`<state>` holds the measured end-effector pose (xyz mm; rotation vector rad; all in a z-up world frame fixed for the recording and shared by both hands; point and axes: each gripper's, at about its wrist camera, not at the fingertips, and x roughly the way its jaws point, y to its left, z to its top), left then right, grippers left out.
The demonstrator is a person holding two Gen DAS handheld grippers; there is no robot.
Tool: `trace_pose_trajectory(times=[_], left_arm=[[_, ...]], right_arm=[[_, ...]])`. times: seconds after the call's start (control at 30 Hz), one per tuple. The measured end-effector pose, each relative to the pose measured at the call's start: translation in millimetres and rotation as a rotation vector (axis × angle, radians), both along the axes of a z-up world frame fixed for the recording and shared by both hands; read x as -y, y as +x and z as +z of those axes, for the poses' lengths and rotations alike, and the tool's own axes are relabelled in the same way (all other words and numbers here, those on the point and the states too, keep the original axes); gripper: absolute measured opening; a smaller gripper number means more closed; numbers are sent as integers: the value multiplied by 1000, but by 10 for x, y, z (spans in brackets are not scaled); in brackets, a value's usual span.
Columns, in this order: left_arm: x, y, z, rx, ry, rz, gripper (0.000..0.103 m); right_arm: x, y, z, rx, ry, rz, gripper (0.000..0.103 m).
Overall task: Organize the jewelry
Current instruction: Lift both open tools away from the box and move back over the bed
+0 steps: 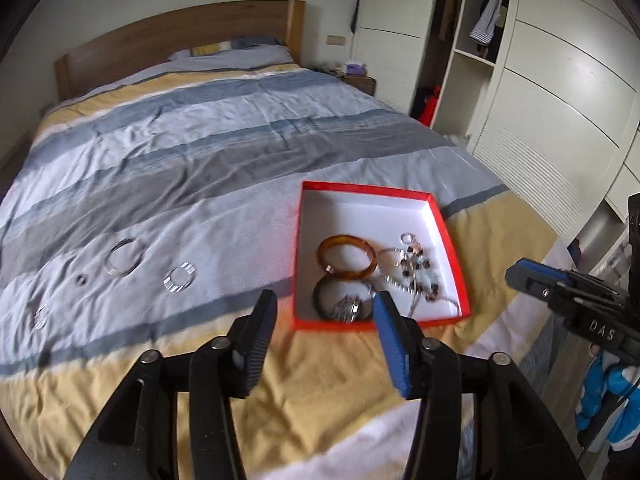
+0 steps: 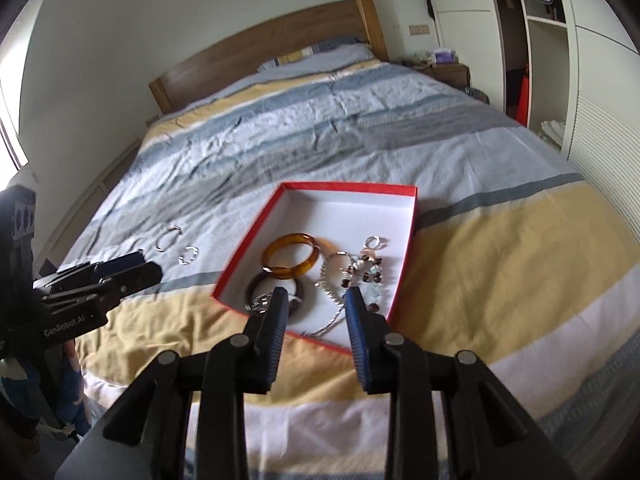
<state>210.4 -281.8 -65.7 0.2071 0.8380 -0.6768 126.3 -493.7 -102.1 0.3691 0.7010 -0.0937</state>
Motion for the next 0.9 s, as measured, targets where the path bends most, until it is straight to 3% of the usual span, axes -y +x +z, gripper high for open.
trace_pose_trajectory(times=[0.07, 0.2, 0.53, 0.7, 0.9], left_arm=[[-151, -144, 72, 14, 16, 19, 53], [-534, -425, 198, 47, 18, 94, 67], [-1731, -906, 287, 86, 18, 290, 69], [-2325, -1077, 335, 80, -9, 399, 71], [-2585, -1323, 480, 143, 3, 463, 74]], right_arm=[[-79, -99, 67, 15, 4, 4, 28], [-328, -337, 206, 49, 11, 28, 28], [-972, -706, 513, 104, -34, 107, 29], [-1238, -820, 636, 131, -51, 144, 34], [-1528, -849, 682, 136, -65, 204, 34]])
